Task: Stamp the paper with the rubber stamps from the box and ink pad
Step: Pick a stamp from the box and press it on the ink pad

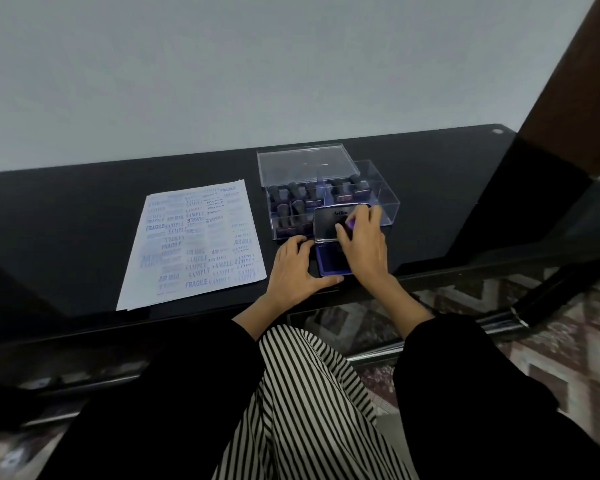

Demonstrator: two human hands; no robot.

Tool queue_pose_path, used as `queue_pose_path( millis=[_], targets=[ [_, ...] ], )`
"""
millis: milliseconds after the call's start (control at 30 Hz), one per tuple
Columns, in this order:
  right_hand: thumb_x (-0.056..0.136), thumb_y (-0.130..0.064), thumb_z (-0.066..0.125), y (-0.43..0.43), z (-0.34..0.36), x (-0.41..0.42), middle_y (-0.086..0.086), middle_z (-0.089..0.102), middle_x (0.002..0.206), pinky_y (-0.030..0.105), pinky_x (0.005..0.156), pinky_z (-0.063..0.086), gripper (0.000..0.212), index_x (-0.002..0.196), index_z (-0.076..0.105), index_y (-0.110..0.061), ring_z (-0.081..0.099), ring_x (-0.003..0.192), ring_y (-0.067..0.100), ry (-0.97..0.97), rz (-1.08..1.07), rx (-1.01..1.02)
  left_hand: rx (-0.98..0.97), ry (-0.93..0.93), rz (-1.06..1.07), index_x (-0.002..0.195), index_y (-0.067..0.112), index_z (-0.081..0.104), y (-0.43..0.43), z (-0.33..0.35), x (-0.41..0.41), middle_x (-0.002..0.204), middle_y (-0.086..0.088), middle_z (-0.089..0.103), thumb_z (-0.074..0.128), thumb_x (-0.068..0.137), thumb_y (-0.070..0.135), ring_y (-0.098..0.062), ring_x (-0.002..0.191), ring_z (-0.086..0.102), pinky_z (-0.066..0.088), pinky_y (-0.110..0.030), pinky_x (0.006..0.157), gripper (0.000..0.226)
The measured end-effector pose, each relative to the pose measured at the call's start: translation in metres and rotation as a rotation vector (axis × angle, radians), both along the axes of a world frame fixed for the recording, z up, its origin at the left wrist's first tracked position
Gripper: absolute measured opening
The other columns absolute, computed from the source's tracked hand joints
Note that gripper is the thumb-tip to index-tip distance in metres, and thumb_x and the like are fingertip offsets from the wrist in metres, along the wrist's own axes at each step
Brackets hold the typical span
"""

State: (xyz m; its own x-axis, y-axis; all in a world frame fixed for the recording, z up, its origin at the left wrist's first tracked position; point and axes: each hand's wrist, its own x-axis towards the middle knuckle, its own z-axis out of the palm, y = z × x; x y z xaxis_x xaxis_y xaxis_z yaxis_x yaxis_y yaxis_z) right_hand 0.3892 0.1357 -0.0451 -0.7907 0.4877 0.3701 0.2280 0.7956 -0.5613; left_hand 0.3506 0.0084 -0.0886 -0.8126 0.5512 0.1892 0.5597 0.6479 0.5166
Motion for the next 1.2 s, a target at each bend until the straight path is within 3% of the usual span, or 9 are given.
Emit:
queue_pose_path(
  millis=[233, 333, 467, 600, 733, 867, 1033, 1133, 1200],
  targets=[
    [0.081, -0.017, 0.071, 0.02, 0.027, -0.001, 0.011, 0.061, 0.111, 0.025, 0.078, 0.046, 0.02, 0.098, 0.067, -0.007, 0.059, 0.098, 0.021, -0.173, 0.129, -0.198, 0.038, -0.043, 0.019, 0.134, 0.012, 0.044, -0.001, 0.004, 0.0, 0.138, -0.005, 0.036, 0.068, 0.071, 0.058, -0.021, 0.131, 0.033, 0.027, -0.034, 0.112, 0.083],
    [0.078, -0.017, 0.074, 0.022, 0.039, 0.0, 0.014, 0.065, 0.114, 0.037, 0.084, 0.055, 0.035, 0.11, 0.066, -0.004, 0.063, 0.101, 0.026, -0.275, 0.145, -0.245, 0.037, -0.059, 0.017, 0.132, 0.012, 0.045, -0.001, 0.006, 0.001, 0.137, -0.005, 0.036, 0.069, 0.07, 0.058, -0.021, 0.13, 0.033, 0.028, -0.034, 0.111, 0.081],
    [0.081, -0.012, 0.071, 0.021, 0.049, 0.004, 0.016, 0.064, 0.109, 0.039, 0.074, 0.059, 0.03, 0.109, 0.064, -0.002, 0.068, 0.086, 0.031, -0.339, 0.151, -0.208, 0.004, -0.085, 0.006, 0.131, 0.011, 0.045, -0.001, 0.01, 0.0, 0.137, -0.005, 0.035, 0.07, 0.069, 0.058, -0.021, 0.13, 0.033, 0.03, -0.034, 0.11, 0.081],
    [0.075, 0.002, 0.073, 0.024, 0.057, 0.002, 0.015, 0.059, 0.116, 0.042, 0.083, 0.055, 0.023, 0.091, 0.062, -0.011, 0.061, 0.101, 0.031, -0.403, 0.207, -0.125, -0.018, -0.119, 0.0, 0.13, 0.01, 0.046, -0.002, 0.014, -0.002, 0.137, -0.005, 0.035, 0.072, 0.068, 0.056, -0.022, 0.129, 0.034, 0.03, -0.034, 0.109, 0.082],
    [0.072, 0.005, 0.072, 0.024, 0.061, 0.0, 0.011, 0.058, 0.122, 0.038, 0.088, 0.051, 0.036, 0.104, 0.065, -0.011, 0.055, 0.111, 0.029, -0.467, 0.246, 0.06, -0.022, -0.119, 0.007, 0.13, 0.01, 0.046, -0.002, 0.015, -0.001, 0.137, -0.006, 0.035, 0.072, 0.068, 0.056, -0.021, 0.129, 0.033, 0.029, -0.032, 0.108, 0.081],
    [0.073, 0.001, 0.073, 0.019, 0.064, 0.002, 0.008, 0.059, 0.118, 0.035, 0.08, 0.05, 0.031, 0.098, 0.068, -0.015, 0.056, 0.107, 0.029, -0.487, 0.275, 0.277, -0.022, -0.099, 0.019, 0.13, 0.009, 0.046, -0.001, 0.014, -0.001, 0.135, -0.005, 0.037, 0.072, 0.068, 0.057, -0.021, 0.128, 0.035, 0.03, -0.031, 0.107, 0.082],
    [0.076, 0.005, 0.064, 0.015, 0.055, -0.001, 0.008, 0.059, 0.111, 0.029, 0.066, 0.048, 0.024, 0.092, 0.066, -0.013, 0.058, 0.096, 0.026, -0.543, 0.431, 0.281, -0.026, -0.07, 0.038, 0.129, 0.009, 0.047, 0.0, 0.013, 0.0, 0.133, -0.004, 0.038, 0.071, 0.067, 0.06, -0.02, 0.126, 0.037, 0.031, -0.031, 0.106, 0.083],
    [0.082, -0.013, 0.063, 0.01, 0.045, -0.001, 0.008, 0.062, 0.101, 0.027, 0.066, 0.042, 0.007, 0.089, 0.064, -0.011, 0.059, 0.09, 0.023, -0.472, 0.417, 0.296, -0.021, -0.044, 0.026, 0.127, 0.008, 0.048, 0.0, 0.013, 0.0, 0.132, -0.005, 0.039, 0.071, 0.067, 0.06, -0.02, 0.124, 0.038, 0.032, -0.03, 0.105, 0.083],
    [0.087, -0.027, 0.061, 0.005, 0.038, -0.002, 0.008, 0.062, 0.095, 0.027, 0.066, 0.042, 0.019, 0.09, 0.064, -0.009, 0.06, 0.085, 0.023, -0.379, 0.34, 0.323, -0.023, -0.027, 0.014, 0.129, 0.008, 0.046, -0.001, 0.011, 0.0, 0.135, -0.005, 0.038, 0.069, 0.068, 0.061, -0.02, 0.127, 0.036, 0.03, -0.031, 0.107, 0.084]
  ],
)
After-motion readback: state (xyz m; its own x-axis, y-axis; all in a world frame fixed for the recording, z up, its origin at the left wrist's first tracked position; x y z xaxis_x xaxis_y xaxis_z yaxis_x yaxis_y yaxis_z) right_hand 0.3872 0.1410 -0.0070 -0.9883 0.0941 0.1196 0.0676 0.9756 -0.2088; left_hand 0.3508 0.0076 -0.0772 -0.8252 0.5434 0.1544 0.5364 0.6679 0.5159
